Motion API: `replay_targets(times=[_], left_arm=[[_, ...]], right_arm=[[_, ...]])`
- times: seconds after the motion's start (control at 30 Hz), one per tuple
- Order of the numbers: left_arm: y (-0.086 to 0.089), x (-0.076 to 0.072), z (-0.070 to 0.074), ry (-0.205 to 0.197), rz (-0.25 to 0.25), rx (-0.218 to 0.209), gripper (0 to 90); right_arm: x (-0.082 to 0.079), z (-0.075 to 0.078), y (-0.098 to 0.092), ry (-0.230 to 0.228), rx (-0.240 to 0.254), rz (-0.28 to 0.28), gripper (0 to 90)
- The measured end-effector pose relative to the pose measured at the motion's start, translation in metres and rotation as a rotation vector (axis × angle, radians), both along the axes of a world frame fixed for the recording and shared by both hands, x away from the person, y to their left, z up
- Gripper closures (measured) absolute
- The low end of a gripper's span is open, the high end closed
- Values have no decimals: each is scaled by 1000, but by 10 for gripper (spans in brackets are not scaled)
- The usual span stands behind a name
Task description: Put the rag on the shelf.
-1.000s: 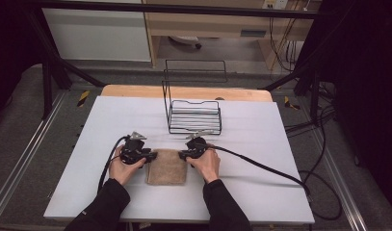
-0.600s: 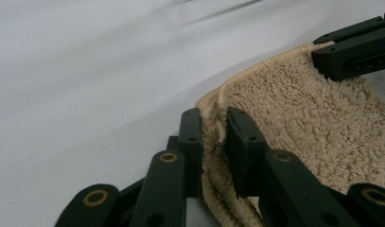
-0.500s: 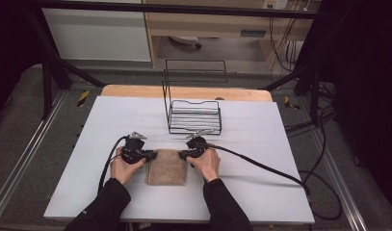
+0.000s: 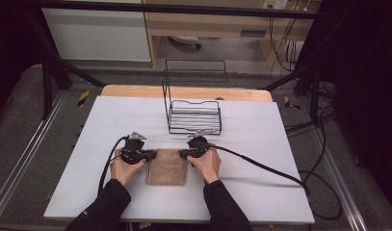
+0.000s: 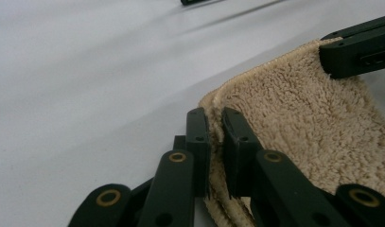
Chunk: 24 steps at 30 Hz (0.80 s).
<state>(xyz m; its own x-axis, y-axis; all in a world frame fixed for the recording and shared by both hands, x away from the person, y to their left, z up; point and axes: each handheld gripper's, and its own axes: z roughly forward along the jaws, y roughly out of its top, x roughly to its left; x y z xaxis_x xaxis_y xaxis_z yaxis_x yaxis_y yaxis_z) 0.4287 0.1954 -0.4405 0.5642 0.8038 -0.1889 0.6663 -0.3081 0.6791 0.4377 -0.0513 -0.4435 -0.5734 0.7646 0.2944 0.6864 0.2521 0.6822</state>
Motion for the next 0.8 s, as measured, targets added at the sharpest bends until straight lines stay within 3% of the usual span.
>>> replay_targets(times=[0.27,0.8], left_arm=[[3,-9,12,-57,-2,-38,818],[5,-24,32,-139,-28,-50,818]], right_arm=[[-8,10,-6,-42,45,12,868],[-26,31,-13,-125,90,42,868]])
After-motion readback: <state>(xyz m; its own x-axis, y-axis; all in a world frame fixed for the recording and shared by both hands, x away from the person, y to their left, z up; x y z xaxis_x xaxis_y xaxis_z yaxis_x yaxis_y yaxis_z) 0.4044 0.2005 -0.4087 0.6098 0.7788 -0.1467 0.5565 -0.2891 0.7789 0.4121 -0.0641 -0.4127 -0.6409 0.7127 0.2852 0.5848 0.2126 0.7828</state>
